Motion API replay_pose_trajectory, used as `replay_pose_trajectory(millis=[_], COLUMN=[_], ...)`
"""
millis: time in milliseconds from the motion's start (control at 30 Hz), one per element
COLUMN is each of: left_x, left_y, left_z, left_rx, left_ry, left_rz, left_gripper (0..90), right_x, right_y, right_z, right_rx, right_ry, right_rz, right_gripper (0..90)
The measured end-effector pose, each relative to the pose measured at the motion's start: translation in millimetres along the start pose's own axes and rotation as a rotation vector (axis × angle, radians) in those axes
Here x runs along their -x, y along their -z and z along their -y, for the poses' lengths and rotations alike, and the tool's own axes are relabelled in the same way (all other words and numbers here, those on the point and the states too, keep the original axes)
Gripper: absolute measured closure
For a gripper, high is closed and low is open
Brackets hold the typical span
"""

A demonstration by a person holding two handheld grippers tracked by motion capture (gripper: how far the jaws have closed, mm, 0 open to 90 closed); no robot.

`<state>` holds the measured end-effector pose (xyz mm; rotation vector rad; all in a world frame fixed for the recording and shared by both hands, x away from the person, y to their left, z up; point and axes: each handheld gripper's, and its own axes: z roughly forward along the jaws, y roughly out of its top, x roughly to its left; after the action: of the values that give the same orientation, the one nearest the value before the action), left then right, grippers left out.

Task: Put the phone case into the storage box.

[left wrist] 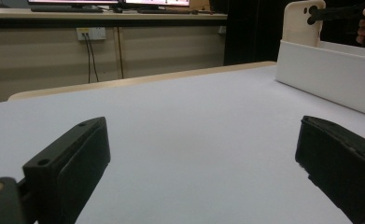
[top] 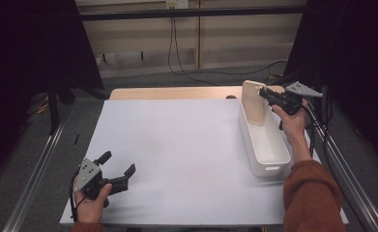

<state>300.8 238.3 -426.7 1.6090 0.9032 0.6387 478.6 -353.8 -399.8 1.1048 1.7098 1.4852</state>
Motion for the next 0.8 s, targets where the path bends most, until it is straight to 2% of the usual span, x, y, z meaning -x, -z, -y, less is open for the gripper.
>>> replay_pose_trajectory(millis=[367,467,800], left_x=[0.3,0.7,-0.1], left_y=[-1.0,-1.3,-2.2], left_z=[0.2,0.2,0.3], left_rx=[0.001,0.002,-0.002], left_ry=[0.000,0.001,-0.001], left_rz=[0.002,0.002,0.005], left_gripper=[3.2,3.2,3.3], right_x=[5.7,6.3,12.6], right_y=[-3.9,-4.9,-7.4], right_z=[0.7,-0.5,0.5], right_rx=[-0.028,-0.048,-0.081], right_ry=[0.020,0.039,0.054], right_rz=[0.024,0.037,0.085], right_gripper=[80.2,79.7,78.4])
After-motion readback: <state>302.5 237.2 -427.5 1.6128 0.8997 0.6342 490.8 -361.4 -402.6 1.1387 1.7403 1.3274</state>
